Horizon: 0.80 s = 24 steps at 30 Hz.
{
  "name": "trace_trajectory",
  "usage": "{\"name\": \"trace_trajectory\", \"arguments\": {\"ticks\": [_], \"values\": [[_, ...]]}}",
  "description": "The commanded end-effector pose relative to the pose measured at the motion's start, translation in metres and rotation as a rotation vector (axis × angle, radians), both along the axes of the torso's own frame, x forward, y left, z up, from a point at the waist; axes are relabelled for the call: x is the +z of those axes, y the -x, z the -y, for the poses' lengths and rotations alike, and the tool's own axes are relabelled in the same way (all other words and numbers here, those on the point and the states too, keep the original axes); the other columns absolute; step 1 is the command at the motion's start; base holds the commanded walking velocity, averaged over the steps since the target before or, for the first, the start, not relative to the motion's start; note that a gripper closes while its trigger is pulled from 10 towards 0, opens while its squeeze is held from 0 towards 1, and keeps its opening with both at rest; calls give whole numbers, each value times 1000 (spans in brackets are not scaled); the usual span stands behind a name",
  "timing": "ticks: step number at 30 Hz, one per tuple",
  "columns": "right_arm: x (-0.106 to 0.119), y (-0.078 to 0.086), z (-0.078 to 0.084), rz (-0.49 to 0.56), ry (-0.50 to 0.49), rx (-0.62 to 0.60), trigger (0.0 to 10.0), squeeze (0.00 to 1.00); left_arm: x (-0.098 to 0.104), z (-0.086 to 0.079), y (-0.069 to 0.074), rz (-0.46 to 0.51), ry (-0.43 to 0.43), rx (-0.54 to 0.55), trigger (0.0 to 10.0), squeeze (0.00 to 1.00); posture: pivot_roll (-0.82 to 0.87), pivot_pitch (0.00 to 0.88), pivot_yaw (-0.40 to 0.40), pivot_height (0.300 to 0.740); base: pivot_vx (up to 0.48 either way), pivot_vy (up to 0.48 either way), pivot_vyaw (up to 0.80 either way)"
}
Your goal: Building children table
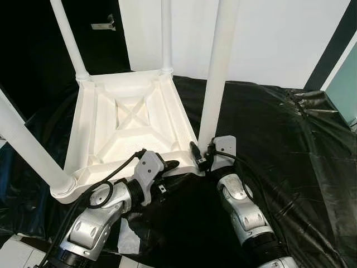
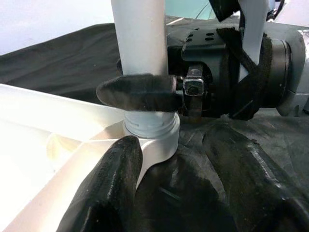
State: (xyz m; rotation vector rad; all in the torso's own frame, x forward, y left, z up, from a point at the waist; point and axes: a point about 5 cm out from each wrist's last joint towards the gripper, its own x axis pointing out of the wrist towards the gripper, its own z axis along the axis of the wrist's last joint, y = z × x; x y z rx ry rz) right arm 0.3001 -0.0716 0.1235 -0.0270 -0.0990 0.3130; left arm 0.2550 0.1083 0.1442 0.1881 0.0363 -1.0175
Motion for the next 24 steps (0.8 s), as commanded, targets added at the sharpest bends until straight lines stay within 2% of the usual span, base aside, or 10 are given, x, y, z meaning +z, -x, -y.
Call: {"name": "trace_trajectory", "arguments": {"ticks": [1, 5, 7, 8, 9, 15, 19, 20, 21, 24], "values": [[-8, 6, -3, -41, -3, 8, 10000, 1000, -2, 2, 3, -16, -11, -82, 10000, 0, 51, 0, -45, 740, 0, 0, 0], [-7, 9, 5, -21, 2, 39, 10000, 1000, -2, 2, 3, -17, -12, -81, 10000, 0, 50, 0, -45, 740, 0, 0, 0], [-6, 11, 20, -1, 11, 76, 10000, 1000, -3, 1, 4, -19, -13, -80, 10000, 0, 50, 0, -48, 740, 0, 0, 0], [-6, 11, 20, -1, 11, 76, 10000, 1000, -3, 1, 4, -19, -13, -80, 10000, 0, 50, 0, -48, 740, 0, 0, 0], [-6, 13, 34, 2, 19, 109, 10000, 1000, -3, 1, 4, -20, -13, -79, 10000, 0, 49, 0, -49, 740, 0, 0, 0], [-7, 13, 61, -4, 34, 195, 10000, 1000, -3, 1, 4, -19, -12, -74, 10000, 0, 49, 0, -47, 740, 0, 0, 0], [-6, 10, 67, -9, 46, 232, 10000, 1000, -3, 1, 4, -18, -11, -73, 10000, 0, 47, 0, -44, 740, 0, 0, 0], [-5, 6, 71, -23, 59, 292, 10000, 1000, -2, 1, 3, -18, -11, -73, 10000, 0, 45, 0, -41, 740, 0, 0, 0], [-5, 3, 72, -27, 76, 337, 10000, 0, -2, 0, 3, -18, -12, -74, 10000, 0, 46, 0, -37, 740, 0, 0, 0], [-3, -1, 71, -37, 95, 410, 10000, 0, -2, 0, 2, -16, -14, -75, 10000, 0, 46, 0, -37, 740, 0, 0, 0]]}}
